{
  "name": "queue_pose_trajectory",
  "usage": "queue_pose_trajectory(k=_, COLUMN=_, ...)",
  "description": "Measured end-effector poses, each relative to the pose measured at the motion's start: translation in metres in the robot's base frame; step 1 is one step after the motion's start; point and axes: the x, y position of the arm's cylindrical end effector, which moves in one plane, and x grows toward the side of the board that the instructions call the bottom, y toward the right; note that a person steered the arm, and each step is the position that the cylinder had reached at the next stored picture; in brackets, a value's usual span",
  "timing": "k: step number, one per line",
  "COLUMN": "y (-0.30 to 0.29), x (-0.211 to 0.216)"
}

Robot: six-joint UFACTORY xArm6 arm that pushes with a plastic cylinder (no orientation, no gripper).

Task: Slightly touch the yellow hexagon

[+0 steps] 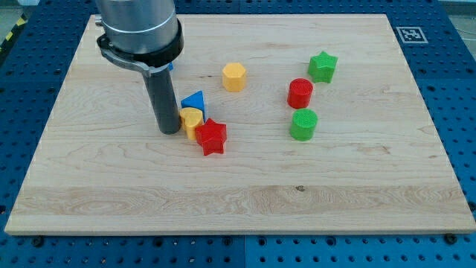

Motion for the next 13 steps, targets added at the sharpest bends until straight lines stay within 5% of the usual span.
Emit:
queue_pose_trajectory(k=5, y=-0.017, x=-0.033)
queue_pose_trajectory(k=8, y=0.033, x=-0.102)
queue_pose_trajectory(k=13, y=0.065, x=-0.084)
